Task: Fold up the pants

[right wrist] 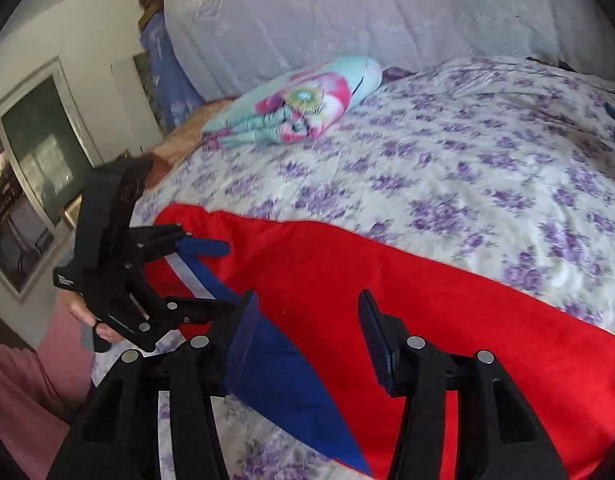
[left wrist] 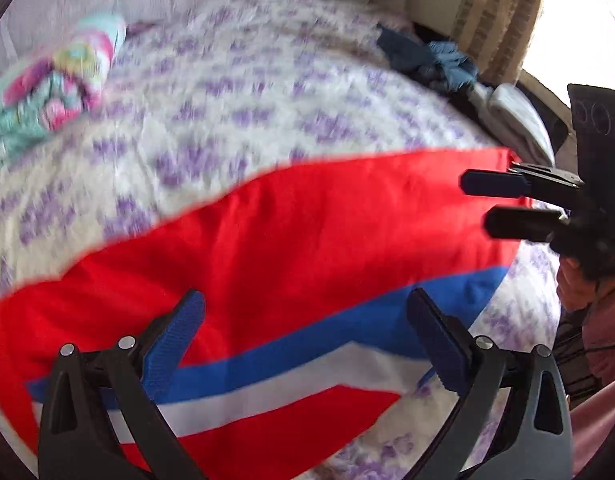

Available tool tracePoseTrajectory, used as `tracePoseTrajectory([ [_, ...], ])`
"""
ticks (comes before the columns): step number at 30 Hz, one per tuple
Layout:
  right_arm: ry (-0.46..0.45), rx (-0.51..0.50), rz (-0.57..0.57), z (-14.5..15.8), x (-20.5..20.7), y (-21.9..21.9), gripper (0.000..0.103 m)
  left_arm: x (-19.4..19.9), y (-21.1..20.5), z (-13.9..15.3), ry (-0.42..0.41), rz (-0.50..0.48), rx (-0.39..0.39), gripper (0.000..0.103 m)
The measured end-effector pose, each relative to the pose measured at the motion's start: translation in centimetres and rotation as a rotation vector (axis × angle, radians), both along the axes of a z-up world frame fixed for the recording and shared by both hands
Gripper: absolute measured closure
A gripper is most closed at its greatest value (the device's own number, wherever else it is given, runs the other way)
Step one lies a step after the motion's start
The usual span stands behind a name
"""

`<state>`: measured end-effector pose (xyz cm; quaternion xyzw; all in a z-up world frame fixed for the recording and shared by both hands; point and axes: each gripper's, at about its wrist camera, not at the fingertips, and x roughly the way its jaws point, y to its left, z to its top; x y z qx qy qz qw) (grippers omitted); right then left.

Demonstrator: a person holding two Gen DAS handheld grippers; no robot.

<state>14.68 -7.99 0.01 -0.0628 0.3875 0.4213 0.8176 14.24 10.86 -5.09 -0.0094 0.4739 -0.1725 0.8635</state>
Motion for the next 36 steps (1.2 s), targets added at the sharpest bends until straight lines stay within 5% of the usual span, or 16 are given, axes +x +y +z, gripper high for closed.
tracePoseTrajectory([
  [1, 0.032, -0.046, 0.016, -1.4, 0.1, 0.9, 0.051, -0.1, 0.3, -1.2, 0.035, 0.005, 0.0, 0.005],
  [3, 0.168, -0.156, 0.097, -5.0, -0.4, 2.1, 0.049, -1.8, -0.1, -1.4, -0.026, -0.029, 0.048, 0.005],
  [4, 0.156, -0.18, 0.13, -5.4, -1.4, 2.1, 0.049, -2.5, -0.4, -1.4, -0.035, -0.048, 0.068, 0.005],
  [6, 0.17, -0.212, 0.218, -4.5, -2.7, 2.0, 0.048, -3.5, -0.8, -1.5, -0.057, -0.081, 0.085, 0.005],
  [8, 0.25, -0.132, 0.212, -2.6, -1.4, 1.8, 0.048, -3.2, -0.8, -1.7, -0.05, -0.084, 0.084, 0.005],
  [11, 0.188, -0.036, 0.15, 0.5, 2.5, 2.3, 0.043, -3.1, -0.4, -1.7, -0.047, -0.086, 0.057, 0.005],
  [14, 0.099, -0.064, 0.139, 1.3, 6.1, 4.8, 0.04, -3.1, -0.3, -1.7, -0.046, -0.086, 0.042, 0.005],
  [19, 0.096, -0.204, 0.206, -0.9, 10.4, 8.5, 0.04, -2.9, 0.0, -1.6, -0.044, -0.089, 0.025, 0.005],
  [23, 0.165, -0.3, 0.35, -1.5, 9.3, 9.4, 0.04, -2.8, 0.0, -1.7, -0.041, -0.091, 0.017, 0.005],
  [29, 0.227, -0.284, 0.52, -0.5, 6.6, 8.8, 0.038, -2.6, 0.2, -1.7, -0.038, -0.094, 0.003, 0.005],
  [33, 0.292, -0.314, 0.538, -1.9, 6.8, 9.0, 0.037, -2.5, 0.2, -1.7, -0.037, -0.094, 0.0, 0.005],
  [36, 0.256, -0.365, 0.503, -2.7, 7.8, 9.2, 0.036, -2.5, 0.2, -1.7, -0.037, -0.093, 0.0, 0.005],
])
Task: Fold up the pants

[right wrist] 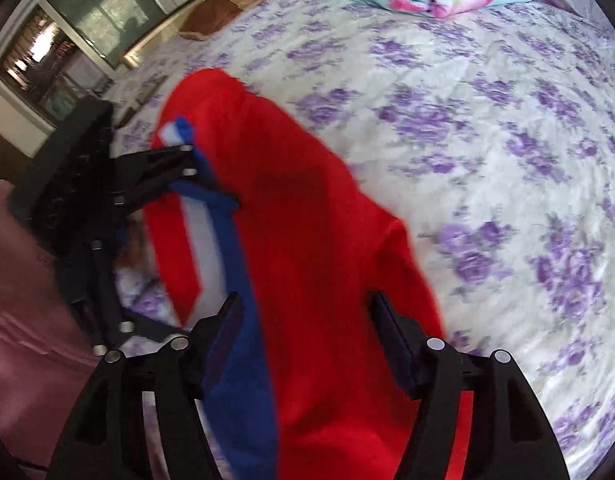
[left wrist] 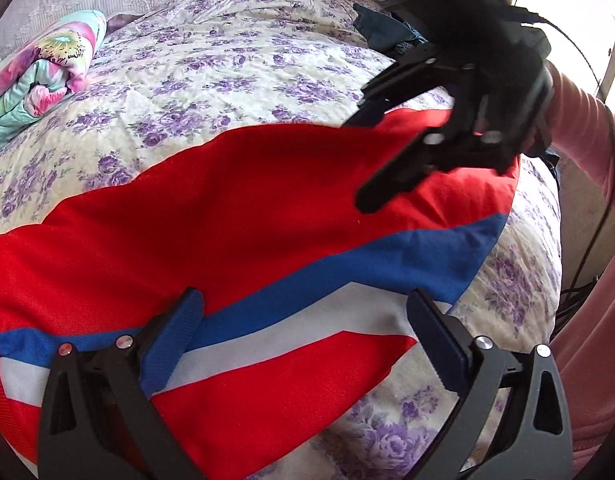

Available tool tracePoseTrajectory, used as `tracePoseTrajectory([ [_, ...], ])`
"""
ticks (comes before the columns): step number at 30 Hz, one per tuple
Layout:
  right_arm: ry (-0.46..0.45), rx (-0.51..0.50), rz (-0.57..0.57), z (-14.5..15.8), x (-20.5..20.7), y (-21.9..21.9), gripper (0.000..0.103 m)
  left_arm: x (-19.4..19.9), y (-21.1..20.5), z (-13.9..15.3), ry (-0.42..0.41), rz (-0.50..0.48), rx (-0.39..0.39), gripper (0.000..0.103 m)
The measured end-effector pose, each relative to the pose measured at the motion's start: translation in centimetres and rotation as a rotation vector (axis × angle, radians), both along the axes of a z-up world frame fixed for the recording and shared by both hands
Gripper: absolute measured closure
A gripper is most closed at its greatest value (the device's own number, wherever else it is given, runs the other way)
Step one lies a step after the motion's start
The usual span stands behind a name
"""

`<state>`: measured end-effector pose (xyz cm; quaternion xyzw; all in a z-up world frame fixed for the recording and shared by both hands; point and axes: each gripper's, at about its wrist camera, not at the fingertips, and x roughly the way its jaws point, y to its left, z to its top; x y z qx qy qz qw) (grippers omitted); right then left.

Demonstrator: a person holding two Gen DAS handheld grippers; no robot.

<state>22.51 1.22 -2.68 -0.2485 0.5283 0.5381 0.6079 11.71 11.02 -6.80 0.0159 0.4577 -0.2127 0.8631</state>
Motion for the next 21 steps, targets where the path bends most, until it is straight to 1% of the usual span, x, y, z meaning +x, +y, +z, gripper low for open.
tracePoseTrajectory([
  [1, -0.008, -0.011, -0.021, -0.3, 0.6, -0.1, 0.036, 0.0, 0.0, 0.0, 0.0, 0.0, 0.0, 0.005],
  [2, 0.023, -0.006, -0.044, -0.6, 1.2, -0.3, 0.036, 0.0, 0.0, 0.0, 0.0, 0.0, -0.001, 0.005],
  [4, 0.138, 0.019, -0.044, -0.8, 1.8, -0.6, 0.034, 0.0, 0.0, 0.0, 0.0, 0.0, -0.001, 0.005],
  [5, 0.196, 0.042, -0.018, -0.7, 1.6, -0.7, 0.032, 0.0, 0.0, 0.0, 0.001, 0.0, -0.001, 0.005],
  [7, 0.258, 0.096, 0.034, -0.2, 1.3, -0.7, 0.029, 0.1, -0.1, 0.0, 0.001, 0.0, -0.002, 0.005],
  [8, 0.293, 0.131, 0.053, -0.1, 1.3, -0.6, 0.026, 0.1, -0.1, -0.1, 0.002, 0.0, -0.002, 0.005],
  [12, 0.395, 0.226, 0.062, -1.2, 2.0, 0.5, 0.024, 0.1, -0.1, -0.1, 0.002, 0.0, -0.003, 0.005],
  [13, 0.4, 0.25, 0.046, -1.6, 2.3, 0.8, 0.024, 0.1, -0.1, -0.1, 0.002, 0.0, -0.003, 0.005],
  [14, 0.385, 0.272, 0.016, -1.8, 2.9, 0.9, 0.025, 0.1, -0.1, -0.1, 0.002, 0.001, -0.003, 0.005],
  [15, 0.352, 0.295, -0.021, -1.7, 3.9, 1.1, 0.026, 0.1, -0.1, -0.1, 0.003, 0.001, -0.004, 0.005],
  [16, 0.298, 0.323, -0.058, -1.4, 4.8, 0.7, 0.027, 0.2, -0.1, -0.1, 0.003, 0.0, -0.006, 0.005],
  [17, 0.235, 0.365, -0.102, -0.8, 6.0, 0.0, 0.04, 0.2, -0.1, -0.1, 0.002, 0.0, -0.008, 0.005],
  [18, 0.263, 0.399, -0.114, -0.7, 7.3, -0.7, 0.049, 0.2, -0.2, -0.2, 0.003, 0.002, -0.009, 0.005],
  [19, 0.309, 0.402, -0.133, -1.1, 8.3, -1.0, 0.051, 0.3, -0.2, -0.2, 0.004, 0.002, -0.012, 0.005],
  [20, 0.333, 0.387, -0.153, -1.7, 8.9, -1.3, 0.052, 0.3, -0.2, -0.2, 0.004, 0.001, -0.013, 0.005],
  [21, 0.324, 0.375, -0.155, -2.0, 8.9, -1.5, 0.052, 0.2, -0.2, -0.2, 0.005, 0.001, -0.012, 0.005],
])
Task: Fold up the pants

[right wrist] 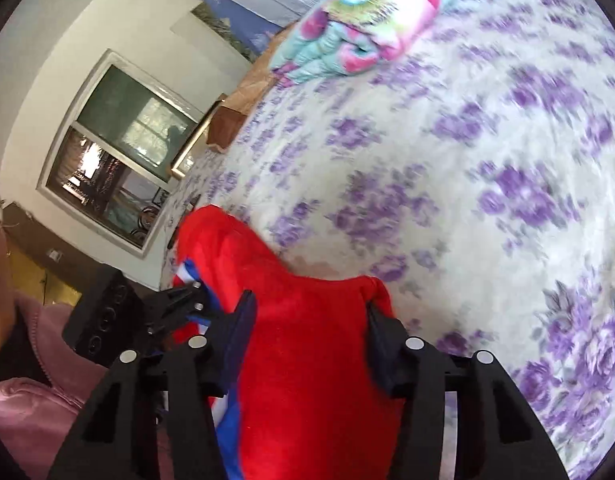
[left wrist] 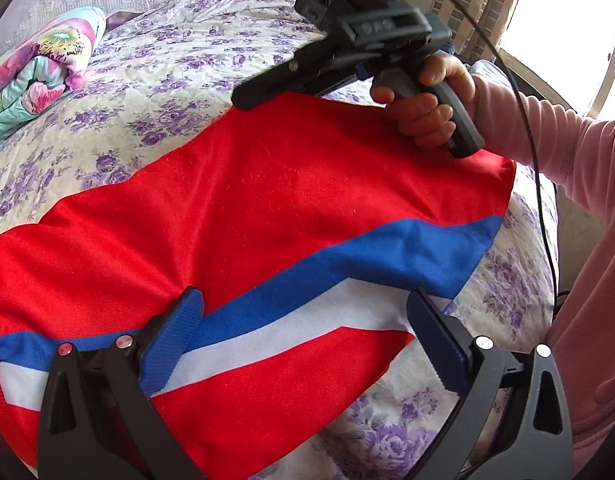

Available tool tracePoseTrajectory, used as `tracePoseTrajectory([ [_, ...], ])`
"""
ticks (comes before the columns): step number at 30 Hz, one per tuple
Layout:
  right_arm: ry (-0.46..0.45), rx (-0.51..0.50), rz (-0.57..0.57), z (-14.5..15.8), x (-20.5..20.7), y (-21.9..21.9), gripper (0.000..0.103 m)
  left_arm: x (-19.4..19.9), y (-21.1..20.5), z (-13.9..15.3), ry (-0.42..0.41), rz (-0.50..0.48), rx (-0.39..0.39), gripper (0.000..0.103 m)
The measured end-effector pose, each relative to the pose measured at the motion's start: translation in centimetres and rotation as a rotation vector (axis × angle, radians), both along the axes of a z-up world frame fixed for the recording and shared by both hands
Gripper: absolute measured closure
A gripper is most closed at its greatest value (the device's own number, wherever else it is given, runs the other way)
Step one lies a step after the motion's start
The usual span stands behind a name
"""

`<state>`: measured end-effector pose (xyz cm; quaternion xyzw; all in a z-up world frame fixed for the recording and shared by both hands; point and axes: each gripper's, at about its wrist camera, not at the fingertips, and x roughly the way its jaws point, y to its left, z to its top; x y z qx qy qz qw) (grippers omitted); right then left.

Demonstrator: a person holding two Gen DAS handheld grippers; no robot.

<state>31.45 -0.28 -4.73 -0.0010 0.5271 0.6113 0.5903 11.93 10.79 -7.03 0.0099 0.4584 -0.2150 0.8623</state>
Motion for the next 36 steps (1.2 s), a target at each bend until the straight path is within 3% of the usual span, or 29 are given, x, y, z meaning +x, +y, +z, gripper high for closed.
tracePoseTrajectory([
  [4, -0.013, -0.021, -0.027, -0.1, 0.1, -0.8, 0.053, -0.1, -0.1, 0.0, -0.001, 0.001, 0.011, 0.005],
  [6, -0.128, -0.075, -0.126, 1.0, 0.5, -2.2, 0.036, -0.2, -0.3, -0.1, -0.002, 0.001, 0.019, 0.005],
  [8, -0.213, -0.125, -0.213, 1.8, 0.7, -3.1, 0.036, -0.2, -0.5, -0.1, -0.004, 0.002, 0.034, 0.005],
  [12, -0.216, -0.016, -0.253, 4.8, -3.1, -4.4, 0.036, -0.3, -0.8, -0.1, -0.012, 0.004, 0.071, 0.005],
  [15, -0.216, 0.056, -0.224, 4.8, -7.6, -3.6, 0.036, -0.3, -0.6, 0.0, -0.015, 0.009, 0.07, 0.005],
  [18, -0.2, 0.038, -0.226, 2.9, -10.3, -2.1, 0.036, -0.4, -0.5, 0.0, -0.016, 0.011, 0.065, 0.005],
  [22, -0.172, -0.053, -0.308, 0.4, -10.6, -2.9, 0.04, -0.5, -0.2, 0.1, -0.015, 0.011, 0.054, 0.005],
  [26, -0.247, -0.102, -0.416, 0.9, -10.0, -9.0, 0.04, -0.7, -0.1, 0.1, -0.015, 0.012, 0.047, 0.005],
  [30, -0.312, -0.183, -0.646, 1.3, -9.4, -20.0, 0.04, -1.0, -0.2, 0.1, -0.016, 0.013, 0.054, 0.004],
  [32, -0.395, -0.283, -0.781, 1.3, -9.8, -25.1, 0.04, -0.9, -0.3, 0.1, -0.017, 0.014, 0.06, 0.005],
  [34, -0.49, -0.395, -0.891, 1.1, -10.6, -29.6, 0.059, -0.8, -0.5, 0.1, -0.018, 0.011, 0.064, 0.005],
  [35, -0.494, -0.391, -0.916, 1.2, -11.1, -30.9, 0.063, -0.5, -0.5, 0.0, -0.017, 0.011, 0.068, 0.004],
  [36, -0.48, -0.377, -0.968, 1.5, -11.6, -31.7, 0.059, -0.4, -0.5, 0.1, -0.017, 0.011, 0.069, 0.005],
])
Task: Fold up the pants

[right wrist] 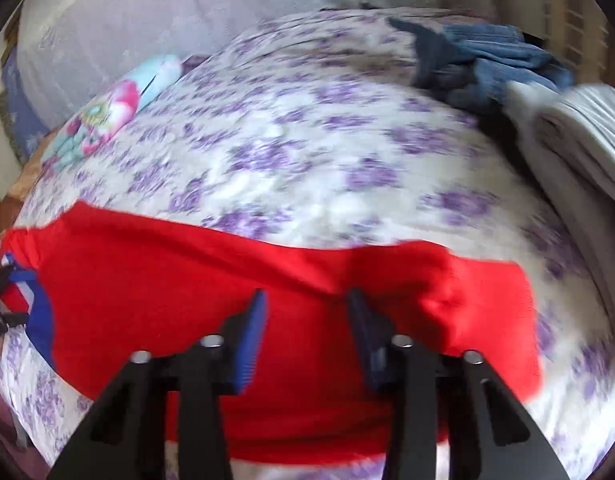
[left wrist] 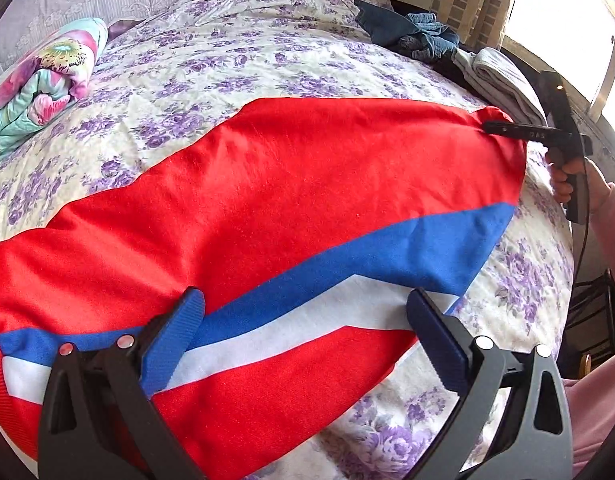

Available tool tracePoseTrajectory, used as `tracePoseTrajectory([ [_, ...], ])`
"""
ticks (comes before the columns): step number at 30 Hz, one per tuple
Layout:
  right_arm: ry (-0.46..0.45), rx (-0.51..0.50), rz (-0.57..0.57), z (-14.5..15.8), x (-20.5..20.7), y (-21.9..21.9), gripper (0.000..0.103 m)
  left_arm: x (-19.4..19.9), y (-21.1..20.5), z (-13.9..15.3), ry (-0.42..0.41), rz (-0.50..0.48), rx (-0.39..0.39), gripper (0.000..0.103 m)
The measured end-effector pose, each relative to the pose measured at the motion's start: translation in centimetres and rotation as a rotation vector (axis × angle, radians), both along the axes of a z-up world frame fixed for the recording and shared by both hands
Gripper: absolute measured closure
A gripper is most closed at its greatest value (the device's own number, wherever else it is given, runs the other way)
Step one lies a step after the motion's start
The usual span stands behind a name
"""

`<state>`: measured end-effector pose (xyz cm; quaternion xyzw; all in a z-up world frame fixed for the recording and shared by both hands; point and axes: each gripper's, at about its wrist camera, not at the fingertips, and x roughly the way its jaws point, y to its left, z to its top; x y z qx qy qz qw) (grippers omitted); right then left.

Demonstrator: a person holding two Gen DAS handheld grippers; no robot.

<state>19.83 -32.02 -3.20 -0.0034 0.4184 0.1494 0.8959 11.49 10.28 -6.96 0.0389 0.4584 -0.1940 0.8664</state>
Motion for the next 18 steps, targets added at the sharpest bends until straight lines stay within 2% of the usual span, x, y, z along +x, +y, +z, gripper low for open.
tracePoseTrajectory([
  [2, -0.031, 0.011, -0.063, 1.1, -1.3, 1.0, 0.049, 0.2, 0.1, 0.4, 0.007, 0.015, -0.007, 0.005],
  [3, -0.055, 0.02, -0.037, 1.7, -2.0, 2.2, 0.049, 0.3, 0.1, 0.8, 0.017, 0.039, -0.013, 0.005],
  [4, -0.084, 0.034, 0.012, 2.3, -2.8, 3.9, 0.049, 0.4, 0.0, 1.5, 0.027, 0.06, -0.028, 0.005],
  [5, -0.119, 0.048, 0.076, 2.9, -3.9, 6.4, 0.049, 0.2, -0.2, 2.7, 0.017, 0.059, -0.084, 0.005],
  [7, -0.155, 0.053, 0.194, 3.3, -5.3, 10.9, 0.05, -0.2, -0.7, 5.1, -0.052, 0.053, -0.208, 0.005],
  [8, -0.161, 0.046, 0.26, 3.1, -5.8, 13.4, 0.05, -0.2, -1.0, 5.7, -0.075, 0.059, -0.234, 0.005],
  [10, -0.151, 0.018, 0.358, 2.2, -6.3, 17.6, 0.051, 0.6, -2.6, 5.5, -0.084, 0.082, -0.186, 0.005],
  [13, -0.112, -0.105, 0.449, -0.3, -7.2, 21.6, 0.052, 1.2, -4.2, 2.3, 0.003, 0.107, -0.03, 0.005],
  [15, -0.076, -0.201, 0.465, -2.2, -8.1, 21.5, 0.051, 0.5, -4.0, -0.6, 0.057, 0.132, 0.075, 0.005],
  [17, -0.084, -0.172, 0.466, -2.3, -9.5, 19.0, 0.049, -1.7, -3.3, -0.4, -0.004, 0.121, 0.094, 0.005],
  [18, -0.069, -0.151, 0.452, -2.2, -9.9, 17.6, 0.047, -2.6, -3.0, -0.1, 0.001, 0.115, 0.099, 0.005],
])
